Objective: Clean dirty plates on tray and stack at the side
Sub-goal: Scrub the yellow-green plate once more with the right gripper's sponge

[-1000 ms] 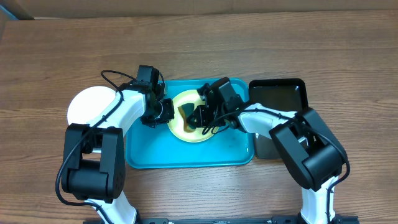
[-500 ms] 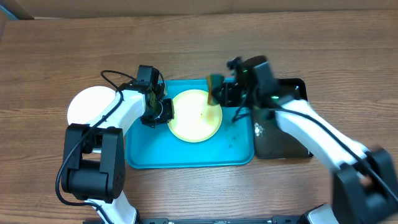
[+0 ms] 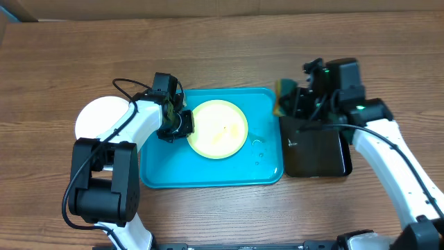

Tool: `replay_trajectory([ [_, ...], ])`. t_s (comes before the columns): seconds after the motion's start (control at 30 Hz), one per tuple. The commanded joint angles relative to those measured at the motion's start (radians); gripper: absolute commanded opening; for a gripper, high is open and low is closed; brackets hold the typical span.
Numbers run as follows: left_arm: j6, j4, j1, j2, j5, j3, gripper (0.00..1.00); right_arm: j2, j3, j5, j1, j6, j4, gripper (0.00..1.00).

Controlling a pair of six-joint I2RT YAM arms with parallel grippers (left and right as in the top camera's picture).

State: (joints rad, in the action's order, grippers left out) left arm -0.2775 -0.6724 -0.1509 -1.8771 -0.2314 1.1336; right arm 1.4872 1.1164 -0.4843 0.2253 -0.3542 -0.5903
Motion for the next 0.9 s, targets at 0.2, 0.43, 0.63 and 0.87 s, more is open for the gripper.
replay_trajectory([
  [0.2, 0.021, -0.001, -0.007, -0.031, 0.029, -0.020, 0.04, 0.209, 0.006, 0.236, 0.321, -0.062, 0.347, 0.04],
  [0.43, 0.020, 0.000, -0.007, -0.031, 0.029, -0.020, 0.04, 0.386, 0.006, 0.578, 0.444, -0.061, 0.558, 0.04],
  [0.63, 0.020, 0.000, -0.007, -0.031, 0.029, -0.020, 0.04, 0.494, 0.006, 0.578, 0.446, -0.061, 0.661, 0.04],
  [0.87, 0.020, 0.000, -0.007, -0.031, 0.029, -0.020, 0.04, 0.525, 0.006, 0.577, 0.446, -0.060, 0.579, 0.04],
])
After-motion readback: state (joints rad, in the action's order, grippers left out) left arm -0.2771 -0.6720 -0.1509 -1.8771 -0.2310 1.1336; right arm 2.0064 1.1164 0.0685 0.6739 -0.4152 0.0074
